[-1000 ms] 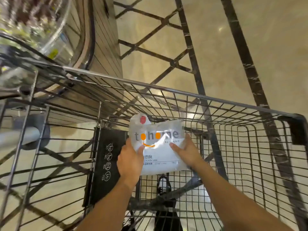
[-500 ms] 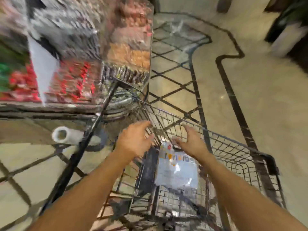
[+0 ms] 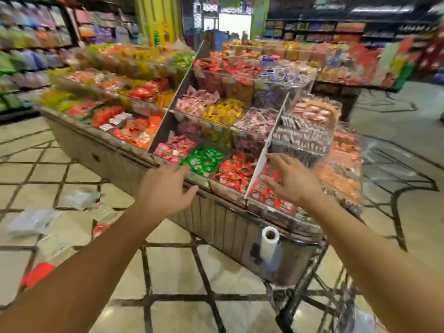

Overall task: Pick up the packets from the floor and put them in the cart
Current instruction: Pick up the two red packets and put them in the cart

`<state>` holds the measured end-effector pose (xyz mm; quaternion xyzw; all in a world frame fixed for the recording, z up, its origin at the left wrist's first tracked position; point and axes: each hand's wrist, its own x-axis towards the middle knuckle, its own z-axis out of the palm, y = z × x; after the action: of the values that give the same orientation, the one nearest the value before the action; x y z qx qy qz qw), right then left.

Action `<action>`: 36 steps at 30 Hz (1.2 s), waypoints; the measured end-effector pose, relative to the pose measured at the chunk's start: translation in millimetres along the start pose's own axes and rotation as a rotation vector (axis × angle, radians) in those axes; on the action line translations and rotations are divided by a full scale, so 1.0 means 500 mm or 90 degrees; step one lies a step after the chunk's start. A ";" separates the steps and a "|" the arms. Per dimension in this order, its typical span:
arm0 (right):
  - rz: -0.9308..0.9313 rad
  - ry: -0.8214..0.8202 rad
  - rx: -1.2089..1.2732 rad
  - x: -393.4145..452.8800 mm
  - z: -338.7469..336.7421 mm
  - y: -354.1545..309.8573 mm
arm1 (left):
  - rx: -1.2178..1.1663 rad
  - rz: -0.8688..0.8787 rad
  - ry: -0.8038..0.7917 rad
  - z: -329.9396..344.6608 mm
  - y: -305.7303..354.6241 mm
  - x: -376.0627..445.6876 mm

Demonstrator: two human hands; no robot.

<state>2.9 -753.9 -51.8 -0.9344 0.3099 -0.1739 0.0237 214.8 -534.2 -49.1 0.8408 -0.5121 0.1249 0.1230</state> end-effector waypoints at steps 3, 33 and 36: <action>-0.101 -0.008 0.025 0.115 0.045 -0.174 | 0.023 -0.101 0.004 -0.047 -0.182 -0.045; -0.471 -0.338 0.102 0.907 0.929 -1.441 | 0.020 -0.688 -0.143 0.227 -1.543 -0.125; -0.432 -0.389 0.081 0.967 1.065 -1.522 | -0.034 -0.700 -0.189 0.336 -1.698 -0.109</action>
<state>979.4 -457.5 -285.5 -0.9881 -0.0460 0.0931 0.1132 962.1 -167.2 -292.2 0.9889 -0.0138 -0.0897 0.1180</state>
